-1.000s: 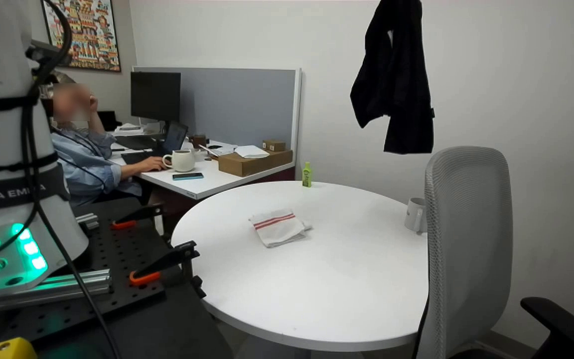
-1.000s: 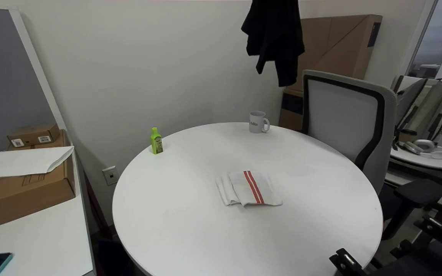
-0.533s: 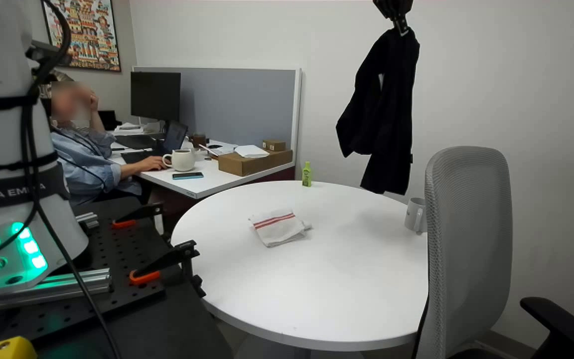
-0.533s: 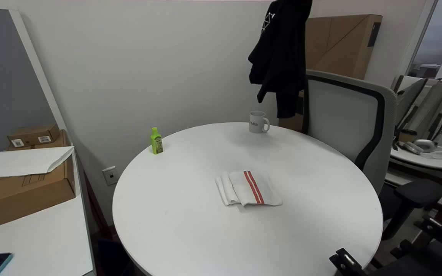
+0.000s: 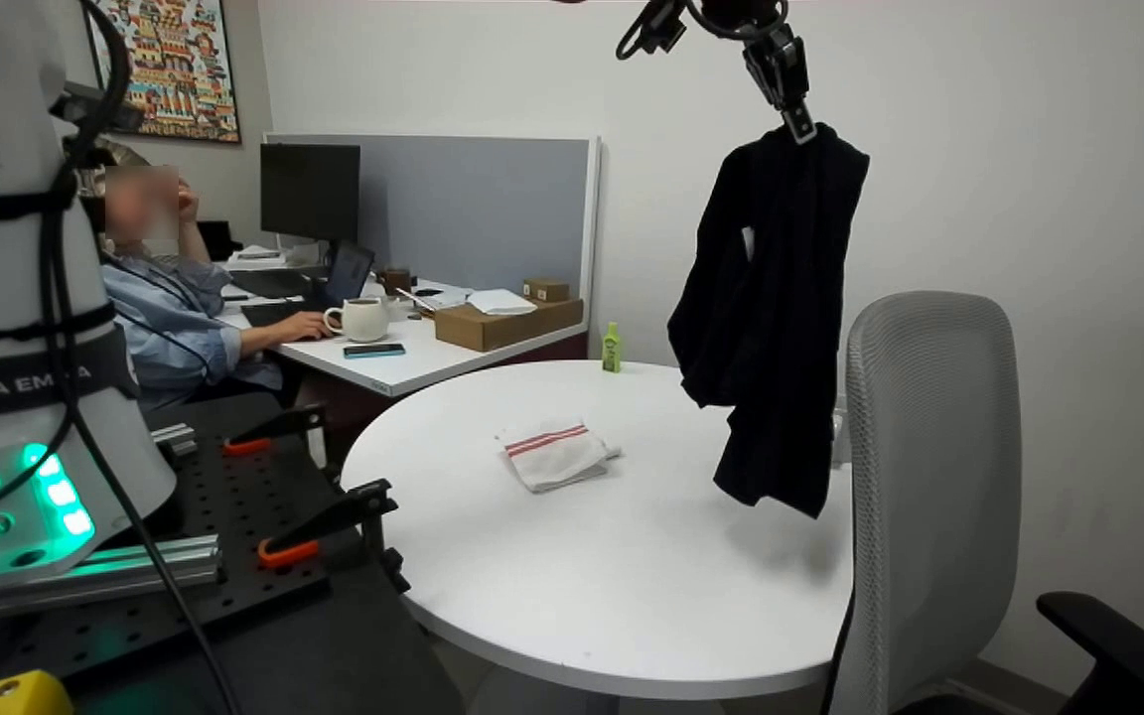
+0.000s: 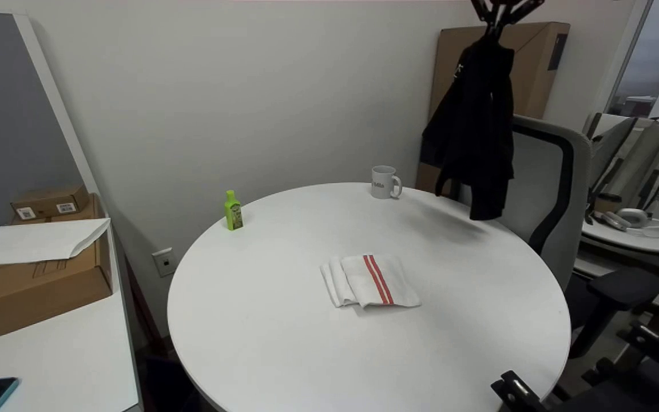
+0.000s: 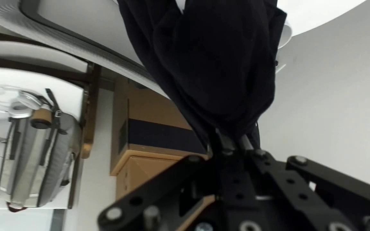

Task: Move the black cloth from the top of the chair to the table

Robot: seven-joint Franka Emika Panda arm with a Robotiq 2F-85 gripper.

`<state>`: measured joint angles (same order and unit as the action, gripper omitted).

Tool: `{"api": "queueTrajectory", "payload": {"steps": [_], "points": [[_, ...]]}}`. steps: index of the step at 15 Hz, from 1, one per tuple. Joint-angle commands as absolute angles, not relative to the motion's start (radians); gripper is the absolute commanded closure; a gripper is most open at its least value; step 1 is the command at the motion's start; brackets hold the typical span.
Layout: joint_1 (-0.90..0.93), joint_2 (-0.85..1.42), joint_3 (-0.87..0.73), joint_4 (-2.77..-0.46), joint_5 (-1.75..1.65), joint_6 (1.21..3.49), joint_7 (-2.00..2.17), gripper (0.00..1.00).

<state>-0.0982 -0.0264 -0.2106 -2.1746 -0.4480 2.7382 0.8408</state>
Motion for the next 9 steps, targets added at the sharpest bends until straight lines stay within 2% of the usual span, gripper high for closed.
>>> {"api": "queueTrajectory", "payload": {"steps": [1, 4, 9], "points": [[-0.159, -0.12, -0.199, -2.269, -0.632, 2.708, 1.115, 0.99], [-0.221, -0.192, -0.148, -2.346, -0.807, 2.634, 1.341, 0.99], [-0.199, -0.289, -0.046, -2.508, -0.972, 2.503, 1.601, 0.99]]}}
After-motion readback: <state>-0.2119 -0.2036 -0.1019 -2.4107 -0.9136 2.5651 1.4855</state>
